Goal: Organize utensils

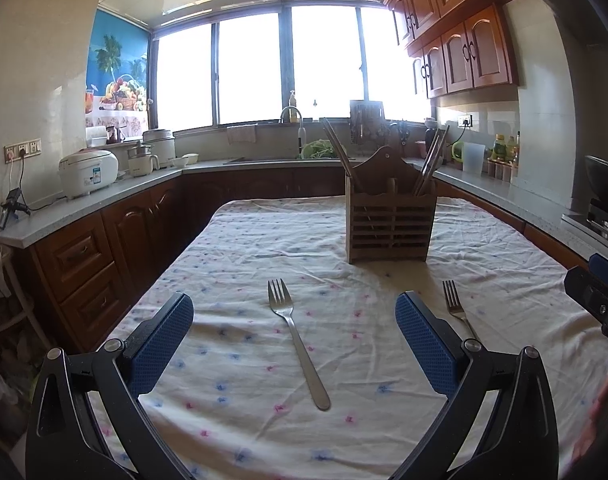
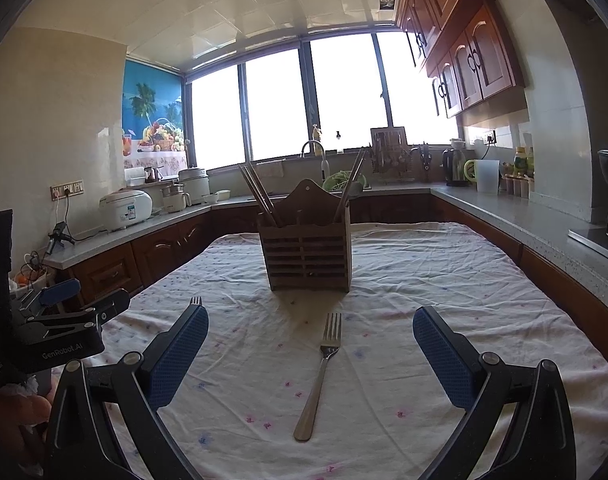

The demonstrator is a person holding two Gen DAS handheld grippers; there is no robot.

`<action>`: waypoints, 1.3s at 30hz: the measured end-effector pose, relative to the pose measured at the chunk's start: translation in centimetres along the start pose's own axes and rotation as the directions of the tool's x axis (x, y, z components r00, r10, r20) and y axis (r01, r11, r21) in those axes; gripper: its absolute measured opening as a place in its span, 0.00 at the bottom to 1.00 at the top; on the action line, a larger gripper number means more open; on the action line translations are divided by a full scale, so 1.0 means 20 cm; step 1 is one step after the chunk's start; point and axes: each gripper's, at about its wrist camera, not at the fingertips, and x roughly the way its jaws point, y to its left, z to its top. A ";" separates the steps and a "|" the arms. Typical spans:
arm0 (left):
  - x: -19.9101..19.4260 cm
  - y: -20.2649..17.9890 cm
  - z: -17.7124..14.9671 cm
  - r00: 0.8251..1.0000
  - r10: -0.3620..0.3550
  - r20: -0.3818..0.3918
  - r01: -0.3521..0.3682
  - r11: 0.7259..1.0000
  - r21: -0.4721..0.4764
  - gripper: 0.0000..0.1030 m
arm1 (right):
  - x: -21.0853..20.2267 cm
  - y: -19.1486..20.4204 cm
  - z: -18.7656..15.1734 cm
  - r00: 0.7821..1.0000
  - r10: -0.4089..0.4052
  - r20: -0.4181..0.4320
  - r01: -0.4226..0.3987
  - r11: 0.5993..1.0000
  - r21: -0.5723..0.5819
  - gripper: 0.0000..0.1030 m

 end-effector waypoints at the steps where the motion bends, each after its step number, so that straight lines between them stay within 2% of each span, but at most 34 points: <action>1: 0.00 0.00 0.00 1.000 -0.001 0.001 0.001 1.000 0.001 1.00 | 0.00 0.00 0.00 1.000 0.000 0.001 0.000 1.000 0.000 1.00; 39: 0.03 -0.02 0.00 1.000 -0.017 -0.009 0.017 1.000 0.012 1.00 | 0.01 0.01 0.01 1.000 0.010 -0.004 -0.010 1.000 0.001 1.00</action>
